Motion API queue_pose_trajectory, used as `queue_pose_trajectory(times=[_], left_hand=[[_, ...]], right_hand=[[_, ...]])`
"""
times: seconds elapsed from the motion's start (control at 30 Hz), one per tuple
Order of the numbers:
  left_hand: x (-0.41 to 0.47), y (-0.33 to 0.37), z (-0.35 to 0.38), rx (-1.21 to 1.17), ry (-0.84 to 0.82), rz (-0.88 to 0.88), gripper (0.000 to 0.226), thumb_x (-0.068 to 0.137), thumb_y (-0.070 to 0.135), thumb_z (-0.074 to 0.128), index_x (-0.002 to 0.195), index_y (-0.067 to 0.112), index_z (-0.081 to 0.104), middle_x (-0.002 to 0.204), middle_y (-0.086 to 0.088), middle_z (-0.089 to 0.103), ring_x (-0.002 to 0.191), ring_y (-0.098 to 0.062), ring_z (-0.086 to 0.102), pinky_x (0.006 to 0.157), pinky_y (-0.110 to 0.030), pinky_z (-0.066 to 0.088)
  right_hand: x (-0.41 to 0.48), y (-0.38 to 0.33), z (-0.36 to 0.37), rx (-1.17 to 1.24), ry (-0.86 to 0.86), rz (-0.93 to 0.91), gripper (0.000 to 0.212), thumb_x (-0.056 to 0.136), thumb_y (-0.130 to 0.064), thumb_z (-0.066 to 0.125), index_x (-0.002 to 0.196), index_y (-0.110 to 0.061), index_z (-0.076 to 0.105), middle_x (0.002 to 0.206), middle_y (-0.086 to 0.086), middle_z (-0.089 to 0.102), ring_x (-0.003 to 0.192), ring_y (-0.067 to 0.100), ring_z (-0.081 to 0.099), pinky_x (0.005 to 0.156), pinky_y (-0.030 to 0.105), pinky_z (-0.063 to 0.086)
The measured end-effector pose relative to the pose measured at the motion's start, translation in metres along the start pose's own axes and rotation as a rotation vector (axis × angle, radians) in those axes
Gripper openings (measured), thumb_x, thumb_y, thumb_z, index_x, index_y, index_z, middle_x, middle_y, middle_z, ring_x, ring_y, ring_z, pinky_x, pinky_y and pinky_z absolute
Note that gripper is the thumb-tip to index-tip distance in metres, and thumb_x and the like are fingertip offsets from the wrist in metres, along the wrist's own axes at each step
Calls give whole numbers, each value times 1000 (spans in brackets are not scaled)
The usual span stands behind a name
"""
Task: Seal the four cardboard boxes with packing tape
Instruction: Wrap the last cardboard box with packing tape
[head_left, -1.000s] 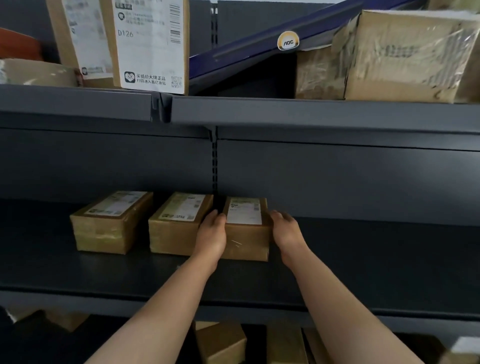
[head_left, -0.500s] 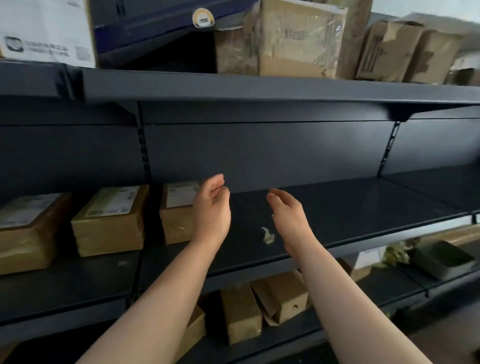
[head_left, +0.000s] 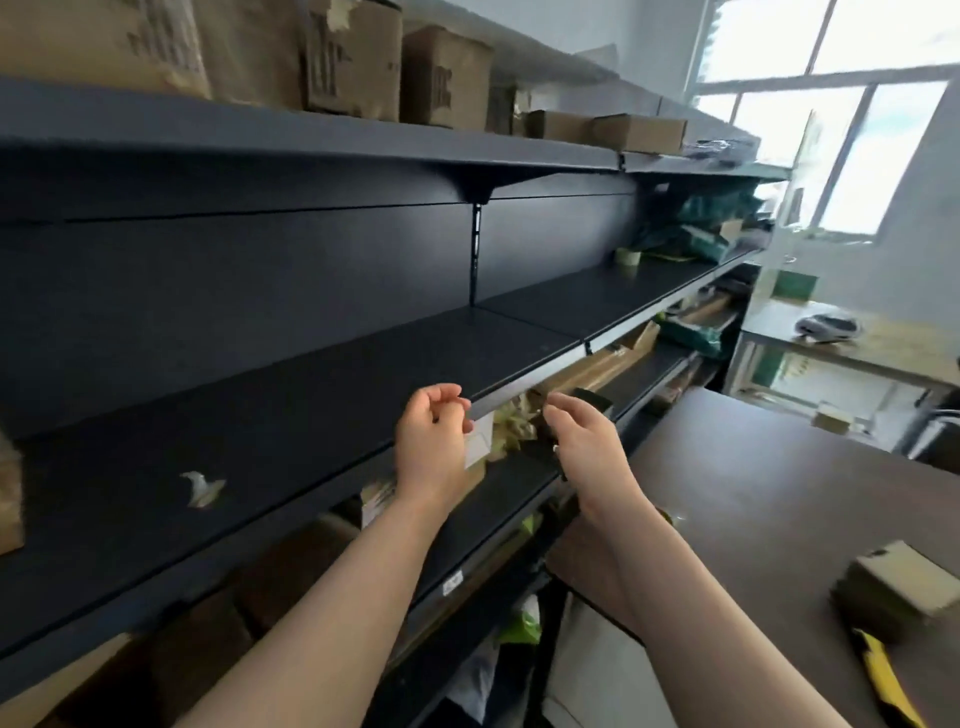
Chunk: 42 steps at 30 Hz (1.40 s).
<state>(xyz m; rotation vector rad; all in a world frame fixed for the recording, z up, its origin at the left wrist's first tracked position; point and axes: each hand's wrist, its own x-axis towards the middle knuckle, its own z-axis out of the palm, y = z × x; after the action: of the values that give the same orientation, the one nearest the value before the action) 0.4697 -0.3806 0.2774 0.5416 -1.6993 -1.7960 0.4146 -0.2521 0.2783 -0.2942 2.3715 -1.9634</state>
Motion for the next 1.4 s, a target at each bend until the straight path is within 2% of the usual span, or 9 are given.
queue_pose_trajectory(times=[0.23,0.33,0.43,0.57,0.73,0.83,0.9,1.27,1.4], left_hand=[[-21,-60,164,-4,-218,-155,15,97,14,47,99,21,59,98,-1,66,80,-14,61,80,-32,52],[-33,-86,227,15,-270,-203,16,98,16,46,104,20,60,99,-1,65,83,-15,62,76,-29,52],[-49,-109,279,31,-324,-265,17,99,14,44,100,20,60,98,0,64,83,-16,62,75,-31,53],[-65,-140,335,70,-412,-352,15,97,12,46,100,16,61,96,-4,65,78,-16,60,78,-34,53],[-66,-176,400,99,-502,-426,16,97,10,44,101,12,60,88,-2,63,71,-13,57,61,-23,47],[-61,-197,435,132,-591,-461,17,98,9,42,100,11,59,88,-3,62,70,-12,55,58,-21,45],[-56,-212,460,160,-641,-495,18,99,9,41,101,10,59,88,-4,62,68,-12,54,56,-21,43],[-40,-279,561,345,-864,-636,21,97,12,44,110,12,61,84,0,60,66,-12,50,54,-23,37],[-45,-304,589,431,-907,-625,26,97,13,48,118,11,63,104,-11,65,78,-15,55,65,-27,43]], right_hand=[[31,66,-152,-52,185,116,34,100,-21,49,131,-13,56,108,-2,64,94,20,61,79,34,50],[42,100,-212,-75,247,154,34,99,-22,50,132,-14,56,122,0,60,100,10,55,79,22,43],[50,136,-264,-92,323,210,33,98,-20,53,130,-13,59,121,2,63,99,11,56,81,22,42],[56,175,-321,-71,424,313,29,95,-19,55,122,-13,64,100,1,64,69,5,50,63,21,41],[70,216,-374,-37,551,409,29,95,-19,54,121,-10,64,113,2,64,95,14,58,88,34,49],[81,235,-400,-15,623,472,28,98,-15,51,122,-8,61,114,3,60,89,10,55,73,26,46],[92,249,-415,-26,662,503,31,98,-15,49,127,-7,59,122,4,58,101,14,53,80,27,43],[142,320,-467,-53,765,721,43,100,-20,48,142,-13,47,142,7,50,127,22,48,105,35,42],[161,354,-484,-53,747,789,49,101,-22,48,148,-14,39,148,7,44,132,24,44,107,35,39]])
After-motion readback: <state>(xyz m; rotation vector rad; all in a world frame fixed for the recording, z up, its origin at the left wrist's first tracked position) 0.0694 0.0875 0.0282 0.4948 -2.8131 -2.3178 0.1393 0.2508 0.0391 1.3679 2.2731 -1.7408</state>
